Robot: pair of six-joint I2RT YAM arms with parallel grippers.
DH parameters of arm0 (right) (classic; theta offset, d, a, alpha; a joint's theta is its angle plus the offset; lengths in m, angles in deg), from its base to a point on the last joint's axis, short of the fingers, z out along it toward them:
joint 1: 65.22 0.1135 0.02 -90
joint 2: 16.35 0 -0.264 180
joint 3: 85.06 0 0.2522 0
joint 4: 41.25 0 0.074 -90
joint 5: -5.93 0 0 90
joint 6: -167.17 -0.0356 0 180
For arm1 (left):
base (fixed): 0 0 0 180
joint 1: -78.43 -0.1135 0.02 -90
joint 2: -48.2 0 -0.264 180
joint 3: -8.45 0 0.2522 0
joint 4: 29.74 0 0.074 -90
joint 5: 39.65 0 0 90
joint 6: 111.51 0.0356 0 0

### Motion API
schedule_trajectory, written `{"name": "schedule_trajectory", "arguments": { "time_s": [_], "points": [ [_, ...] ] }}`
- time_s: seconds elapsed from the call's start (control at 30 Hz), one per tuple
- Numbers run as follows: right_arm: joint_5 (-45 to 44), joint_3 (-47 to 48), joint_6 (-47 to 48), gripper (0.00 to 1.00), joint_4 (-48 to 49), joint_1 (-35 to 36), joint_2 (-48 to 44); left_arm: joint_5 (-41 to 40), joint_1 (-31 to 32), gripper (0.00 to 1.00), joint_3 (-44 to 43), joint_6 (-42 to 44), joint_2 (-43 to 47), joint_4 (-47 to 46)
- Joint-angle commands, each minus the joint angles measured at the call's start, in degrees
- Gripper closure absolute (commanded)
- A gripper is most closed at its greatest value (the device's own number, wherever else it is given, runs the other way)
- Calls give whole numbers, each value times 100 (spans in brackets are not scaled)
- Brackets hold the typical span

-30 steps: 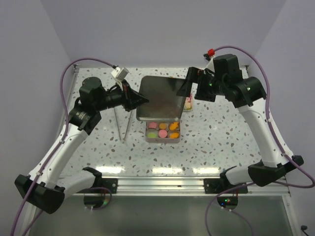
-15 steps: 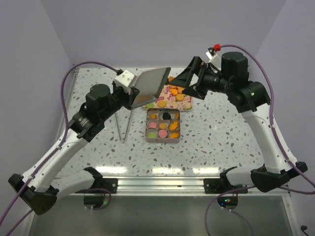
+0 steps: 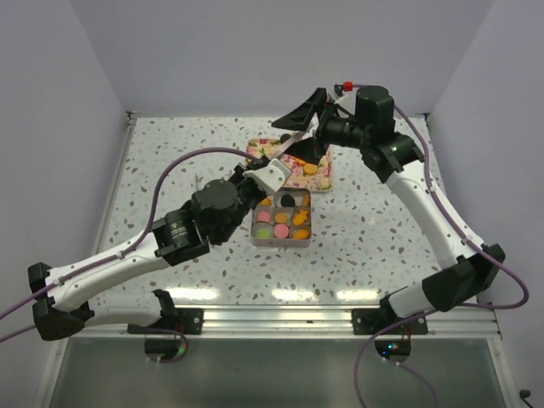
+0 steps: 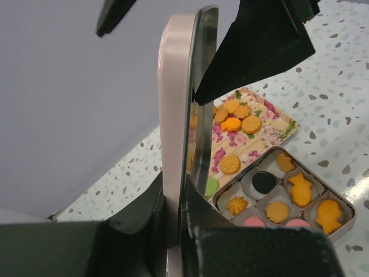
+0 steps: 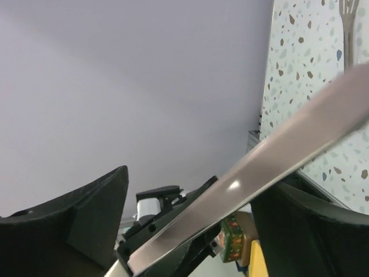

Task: Pack the cookies

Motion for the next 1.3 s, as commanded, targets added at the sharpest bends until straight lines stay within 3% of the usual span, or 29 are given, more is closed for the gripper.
{"name": "schedule_trajectory", "arguments": {
  "time_s": [0.0,0.03,0.07,0.13,0.17,0.23,0.27,0.3,0.37,0.4,0.47,0.5,0.6,0.8,0.93,0.97,1.1,1.13,1.27],
  "points": [
    [203,0,-262,17,427,-6,-113,-1215,551,100,-237,977,-65,-1284],
    [212,-35,-262,26,453,-14,-95,-1469,770,100,-202,1318,-83,-1416],
    [247,-53,-306,45,479,-14,-104,-1559,850,100,-149,1443,-144,-1591],
    [238,-88,-306,61,497,-14,-86,-1787,1000,100,-149,1724,-215,-1611],
    [238,-80,-315,75,505,-14,-95,-1840,1018,100,-140,1769,-285,-1611],
    [229,-71,-306,84,506,-14,-95,-1954,1071,100,-158,1813,-338,-1558],
    [212,-71,-280,93,488,-14,-112,-1981,1088,98,-184,1779,-382,-1419],
    [212,-71,-254,99,427,-23,-113,-1973,1089,90,-228,1657,-399,-1287],
    [186,-88,-175,100,383,-23,-130,-1859,1141,75,-464,1472,-470,-605],
    [177,-106,-157,100,322,-23,-130,-1824,1133,58,-535,1314,-487,-452],
    [168,-115,-96,100,295,-41,-139,-1718,1141,40,-693,1190,-496,-14],
    [185,-123,-86,100,295,-58,-139,-1692,1150,19,-746,1137,-488,154],
    [220,-63,106,100,155,-189,-95,-1534,1159,0,-948,769,-383,770],
    [352,201,1011,100,-442,-717,19,-446,1054,0,-1379,-188,118,1588],
    [361,-35,1802,100,-795,-1015,-129,1231,-155,0,-1275,-963,558,1633],
    [396,-201,1855,100,-734,-1068,-200,1322,-316,0,-1222,-1060,593,1632],
    [835,-1458,1645,100,230,-1227,-604,2322,-1475,4,-1212,-1612,50,2063],
    [897,-1616,1628,100,355,-1262,-709,3004,-2017,5,-1125,-1745,-30,2028],
    [1248,-2529,1296,100,1250,-1306,-912,4835,-3312,5,-502,-2632,-101,934]
  ]
}}
